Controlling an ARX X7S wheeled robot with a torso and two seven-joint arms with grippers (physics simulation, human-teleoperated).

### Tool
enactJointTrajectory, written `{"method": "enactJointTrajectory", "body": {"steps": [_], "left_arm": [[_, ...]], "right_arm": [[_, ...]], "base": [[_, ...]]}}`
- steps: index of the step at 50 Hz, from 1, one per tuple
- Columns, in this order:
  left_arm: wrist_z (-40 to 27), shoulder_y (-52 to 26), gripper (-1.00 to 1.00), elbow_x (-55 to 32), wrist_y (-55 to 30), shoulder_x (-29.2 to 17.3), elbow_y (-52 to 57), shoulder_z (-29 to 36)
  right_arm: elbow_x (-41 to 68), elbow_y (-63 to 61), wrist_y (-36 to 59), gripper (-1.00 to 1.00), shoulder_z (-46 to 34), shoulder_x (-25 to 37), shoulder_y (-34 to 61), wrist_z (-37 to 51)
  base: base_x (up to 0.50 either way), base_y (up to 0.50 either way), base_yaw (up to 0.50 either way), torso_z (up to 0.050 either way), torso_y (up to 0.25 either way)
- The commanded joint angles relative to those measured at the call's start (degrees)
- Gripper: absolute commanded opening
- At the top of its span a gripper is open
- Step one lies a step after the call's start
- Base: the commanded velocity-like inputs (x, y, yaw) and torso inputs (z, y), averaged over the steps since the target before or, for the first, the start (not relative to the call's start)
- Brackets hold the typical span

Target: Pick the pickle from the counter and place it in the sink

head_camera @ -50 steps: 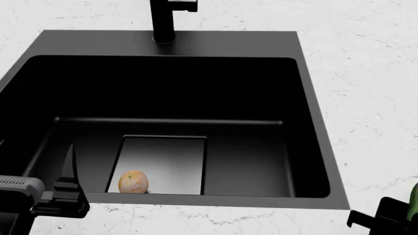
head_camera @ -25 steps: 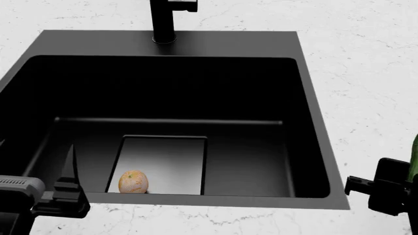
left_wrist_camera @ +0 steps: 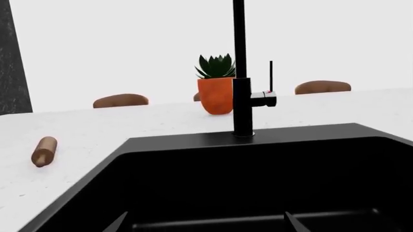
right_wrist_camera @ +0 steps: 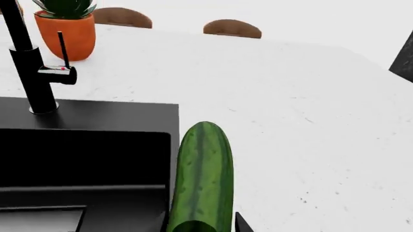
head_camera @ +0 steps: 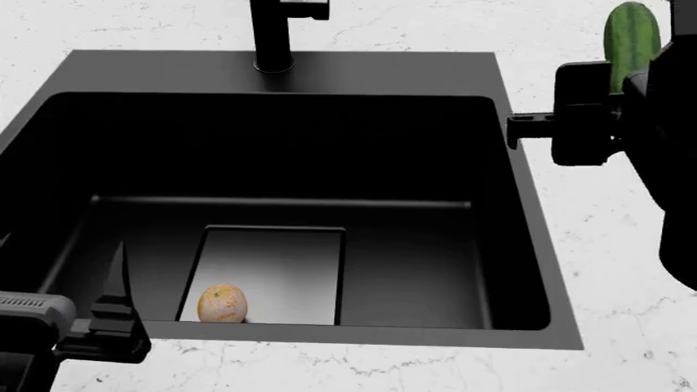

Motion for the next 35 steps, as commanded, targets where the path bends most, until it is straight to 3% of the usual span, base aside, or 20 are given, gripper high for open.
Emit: {"method": "enactJointTrajectory", "body": {"steps": [1,8,9,10,16,20,24,30,32,35], "left_arm": [[-0.2,0.3,1.00,-0.2,0.1,-0.2,0.2,0.2],[-0.3,0.1,1.00,-0.3,0.1,-0.1,0.1,0.6],[-0.3,0.1,1.00,-0.3,0.1,0.0,0.0,0.6],[-0.3,0.1,1.00,-0.3,0.2,0.0,-0.1,0.7],[-0.3,0.0,1.00,-0.4,0.3,0.0,-0.2,0.9],[-0.3,-0.2,1.00,-0.3,0.5,0.0,-0.3,1.2],[-0.3,0.0,1.00,-0.4,0.9,0.0,-0.7,1.1],[-0.1,-0.3,1.00,-0.5,1.1,0.0,-1.4,1.4],[-0.1,-0.3,1.00,-0.5,1.2,0.0,-1.6,1.4],[0.0,-0.4,1.00,-0.6,1.2,-0.2,-1.7,1.5]], "right_arm": [[-10.7,12.8,0.8,-1.00,-8.2,-7.5,12.4,-15.4],[-17.3,27.3,-0.5,-1.00,-15.4,-13.7,18.9,-29.1],[-15.6,32.4,-1.7,-1.00,-12.5,-15.9,19.2,-26.7],[-19.2,33.5,-1.7,-1.00,-17.4,-17.0,21.4,-32.9],[-26.8,53.4,-6.9,-1.00,-24.7,-25.8,27.3,-48.0],[-34.3,75.0,-14.2,-1.00,-31.8,-36.0,31.8,-65.4],[-40.3,76.6,-13.8,-1.00,-27.2,-38.2,29.9,-68.1],[-60.4,76.6,-12.0,-1.00,-11.2,-41.0,24.4,-71.0],[-61.6,76.6,-11.6,-1.00,-10.8,-41.3,23.2,-72.1],[-53.0,76.6,-11.0,-1.00,-21.8,-41.4,21.5,-73.7]], "base": [[0.00,0.00,0.00,0.000,0.000],[0.00,0.00,0.00,0.000,0.000],[0.00,0.00,0.00,0.000,0.000],[0.00,0.00,0.00,0.000,0.000],[0.00,0.00,0.00,0.000,0.000],[0.00,0.00,0.00,0.000,0.000],[0.00,0.00,0.00,0.000,0.000],[0.00,0.00,0.00,0.000,0.000],[0.00,0.00,0.00,0.000,0.000],[0.00,0.00,0.00,0.000,0.000]]}}
